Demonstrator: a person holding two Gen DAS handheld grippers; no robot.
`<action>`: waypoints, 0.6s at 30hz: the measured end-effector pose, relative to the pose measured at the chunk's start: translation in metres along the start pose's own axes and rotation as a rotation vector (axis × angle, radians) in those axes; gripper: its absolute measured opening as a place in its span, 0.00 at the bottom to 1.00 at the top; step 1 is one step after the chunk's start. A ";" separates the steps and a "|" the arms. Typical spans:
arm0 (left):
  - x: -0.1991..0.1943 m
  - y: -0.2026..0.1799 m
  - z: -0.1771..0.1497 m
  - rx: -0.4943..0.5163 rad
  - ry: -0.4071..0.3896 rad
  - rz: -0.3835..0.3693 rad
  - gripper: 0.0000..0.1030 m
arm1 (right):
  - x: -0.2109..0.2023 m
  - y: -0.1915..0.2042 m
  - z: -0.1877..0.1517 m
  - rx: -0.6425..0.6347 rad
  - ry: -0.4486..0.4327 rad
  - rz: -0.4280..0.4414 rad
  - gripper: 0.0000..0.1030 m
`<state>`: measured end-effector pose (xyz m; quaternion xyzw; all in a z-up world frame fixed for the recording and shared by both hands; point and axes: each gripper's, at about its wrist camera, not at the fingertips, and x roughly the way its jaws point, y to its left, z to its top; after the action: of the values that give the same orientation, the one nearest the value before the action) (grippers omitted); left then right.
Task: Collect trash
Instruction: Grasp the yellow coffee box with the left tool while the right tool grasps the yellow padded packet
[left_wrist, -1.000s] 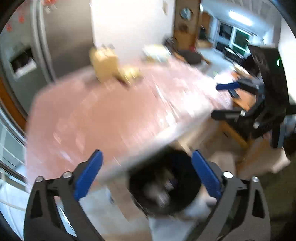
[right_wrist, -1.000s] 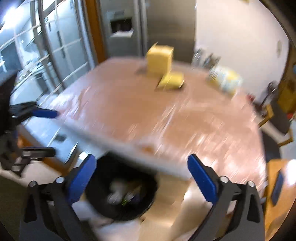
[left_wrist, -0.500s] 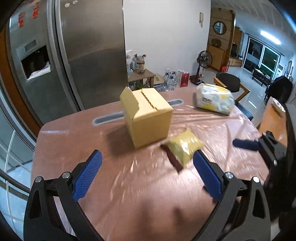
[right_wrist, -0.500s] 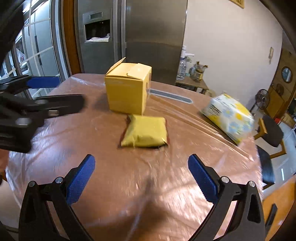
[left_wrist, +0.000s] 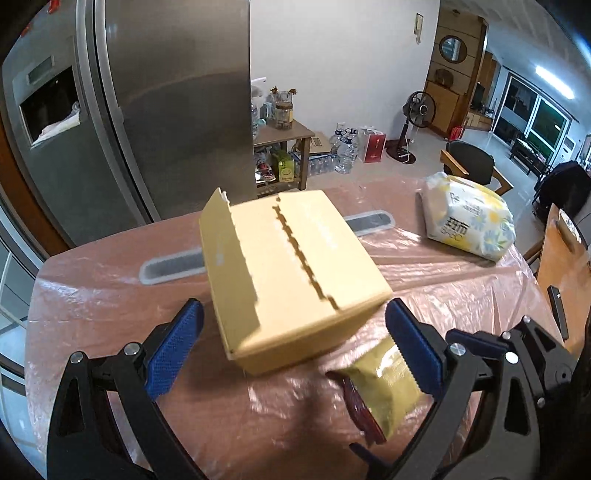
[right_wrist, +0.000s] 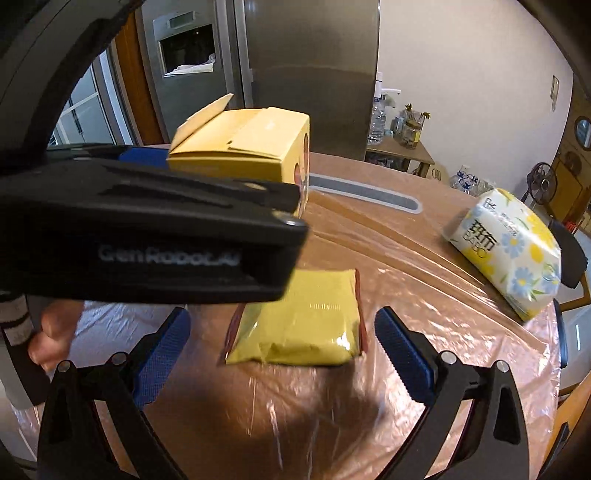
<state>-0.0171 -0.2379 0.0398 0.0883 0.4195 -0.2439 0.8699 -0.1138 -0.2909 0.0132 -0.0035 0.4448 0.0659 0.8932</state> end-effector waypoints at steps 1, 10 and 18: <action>0.003 0.001 0.002 -0.006 0.002 -0.006 0.96 | 0.003 -0.001 0.002 0.007 0.006 0.008 0.91; 0.011 0.014 0.006 -0.011 -0.007 -0.044 0.86 | 0.021 -0.003 0.009 0.033 0.046 0.016 0.82; 0.006 0.019 0.006 0.000 -0.029 -0.059 0.81 | 0.016 -0.007 0.012 0.044 0.045 0.031 0.54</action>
<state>-0.0001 -0.2263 0.0379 0.0725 0.4091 -0.2707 0.8684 -0.0934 -0.2950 0.0073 0.0214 0.4662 0.0699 0.8817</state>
